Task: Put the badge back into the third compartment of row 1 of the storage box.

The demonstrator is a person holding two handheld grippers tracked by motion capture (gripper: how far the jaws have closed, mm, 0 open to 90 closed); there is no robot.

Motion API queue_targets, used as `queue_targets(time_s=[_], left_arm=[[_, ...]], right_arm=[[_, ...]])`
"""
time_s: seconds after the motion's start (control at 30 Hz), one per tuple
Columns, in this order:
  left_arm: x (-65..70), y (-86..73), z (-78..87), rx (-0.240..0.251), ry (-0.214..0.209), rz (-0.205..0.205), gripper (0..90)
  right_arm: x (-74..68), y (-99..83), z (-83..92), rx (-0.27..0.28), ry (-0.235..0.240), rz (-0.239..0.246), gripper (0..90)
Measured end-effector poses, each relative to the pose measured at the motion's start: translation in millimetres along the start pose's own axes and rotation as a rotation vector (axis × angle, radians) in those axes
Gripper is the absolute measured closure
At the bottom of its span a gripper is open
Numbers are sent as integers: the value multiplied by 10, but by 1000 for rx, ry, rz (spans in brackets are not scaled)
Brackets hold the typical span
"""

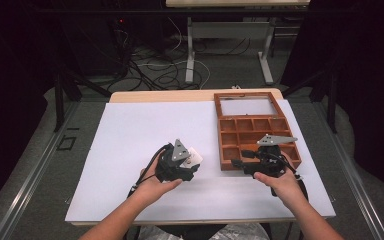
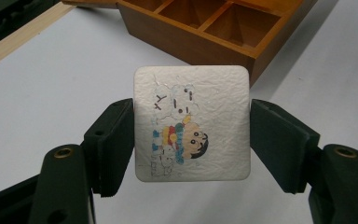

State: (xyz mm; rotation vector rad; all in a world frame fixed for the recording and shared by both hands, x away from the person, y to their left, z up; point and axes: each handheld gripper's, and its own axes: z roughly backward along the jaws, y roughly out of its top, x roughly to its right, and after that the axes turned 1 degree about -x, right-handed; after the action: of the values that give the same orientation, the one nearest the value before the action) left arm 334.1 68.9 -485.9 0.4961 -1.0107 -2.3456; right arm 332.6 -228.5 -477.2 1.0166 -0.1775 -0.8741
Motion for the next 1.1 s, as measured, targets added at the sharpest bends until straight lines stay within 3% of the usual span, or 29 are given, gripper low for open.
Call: queue_targets(time_s=[0.2, 0.47, 0.67, 1.1], left_arm=[[67, 12, -8, 17, -14, -8, 334], [192, 24, -48, 42, -37, -23, 334], [267, 28, -83, 48, -57, -23, 334], [377, 46, -110, 55, -78, -81, 334]], right_arm=[[-80, 39, -84, -23, 19, -45, 396], [-137, 73, -155, -31, 35, -49, 379], [-166, 98, -186, -56, 61, -83, 368], [-168, 152, -260, -98, 112, -117, 425]])
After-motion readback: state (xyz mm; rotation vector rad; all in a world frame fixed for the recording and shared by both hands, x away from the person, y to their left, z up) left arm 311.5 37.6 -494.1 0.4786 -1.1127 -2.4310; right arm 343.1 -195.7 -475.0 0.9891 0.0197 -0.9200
